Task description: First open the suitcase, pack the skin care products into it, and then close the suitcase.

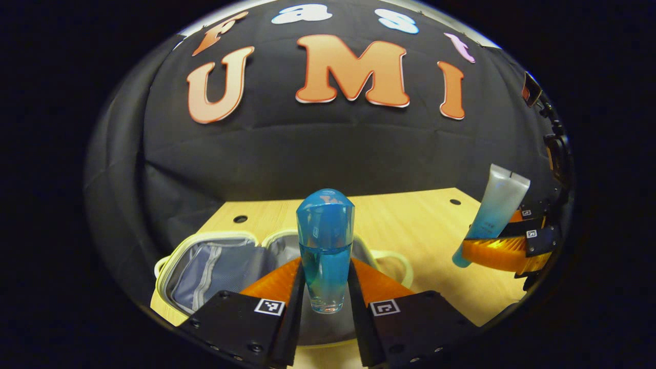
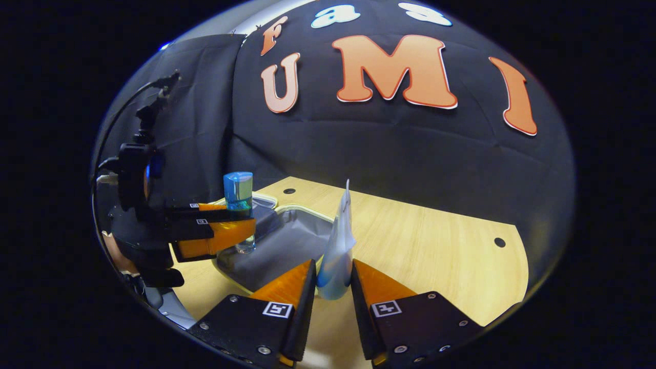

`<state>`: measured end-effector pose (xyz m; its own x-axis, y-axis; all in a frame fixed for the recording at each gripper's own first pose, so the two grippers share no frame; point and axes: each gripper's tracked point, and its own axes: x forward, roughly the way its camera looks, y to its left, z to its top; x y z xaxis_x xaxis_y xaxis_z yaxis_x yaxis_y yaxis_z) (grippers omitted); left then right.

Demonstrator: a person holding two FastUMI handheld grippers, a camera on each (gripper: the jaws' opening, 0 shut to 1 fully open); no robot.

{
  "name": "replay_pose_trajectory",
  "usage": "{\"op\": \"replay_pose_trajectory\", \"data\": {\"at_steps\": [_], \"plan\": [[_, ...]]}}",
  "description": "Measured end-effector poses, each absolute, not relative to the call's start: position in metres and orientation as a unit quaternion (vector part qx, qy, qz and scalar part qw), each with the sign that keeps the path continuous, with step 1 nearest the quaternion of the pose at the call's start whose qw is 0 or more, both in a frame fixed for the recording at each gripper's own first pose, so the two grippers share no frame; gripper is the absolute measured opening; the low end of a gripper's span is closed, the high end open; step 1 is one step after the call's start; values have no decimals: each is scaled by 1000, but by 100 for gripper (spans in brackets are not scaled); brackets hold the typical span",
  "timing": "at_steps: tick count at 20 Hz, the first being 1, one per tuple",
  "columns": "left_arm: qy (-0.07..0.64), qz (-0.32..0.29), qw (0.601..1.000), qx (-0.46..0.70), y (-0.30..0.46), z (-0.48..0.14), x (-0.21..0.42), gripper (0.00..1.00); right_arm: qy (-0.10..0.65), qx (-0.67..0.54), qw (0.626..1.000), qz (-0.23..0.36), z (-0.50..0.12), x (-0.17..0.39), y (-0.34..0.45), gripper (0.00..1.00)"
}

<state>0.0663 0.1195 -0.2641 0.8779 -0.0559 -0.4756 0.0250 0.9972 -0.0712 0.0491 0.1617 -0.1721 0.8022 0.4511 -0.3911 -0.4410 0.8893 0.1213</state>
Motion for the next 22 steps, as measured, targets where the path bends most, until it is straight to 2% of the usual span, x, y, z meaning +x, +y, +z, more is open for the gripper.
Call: {"op": "replay_pose_trajectory", "data": {"at_steps": [5, 10, 19, 22], "plan": [[303, -18, 952, -51, 156, -300, 61, 46, 222, 21, 942, 250, -169, 55, 204, 42], [381, -35, 920, -82, 167, -344, 63, 46, 240, 38, 940, 238, -172, 65, 226, 42], [478, -107, 864, -117, 153, -387, 65, 46, 275, 36, 946, 168, -184, 57, 247, 42], [483, -129, 859, -108, 151, -394, 77, 46, 291, 42, 944, 148, -191, 54, 257, 42]]}}
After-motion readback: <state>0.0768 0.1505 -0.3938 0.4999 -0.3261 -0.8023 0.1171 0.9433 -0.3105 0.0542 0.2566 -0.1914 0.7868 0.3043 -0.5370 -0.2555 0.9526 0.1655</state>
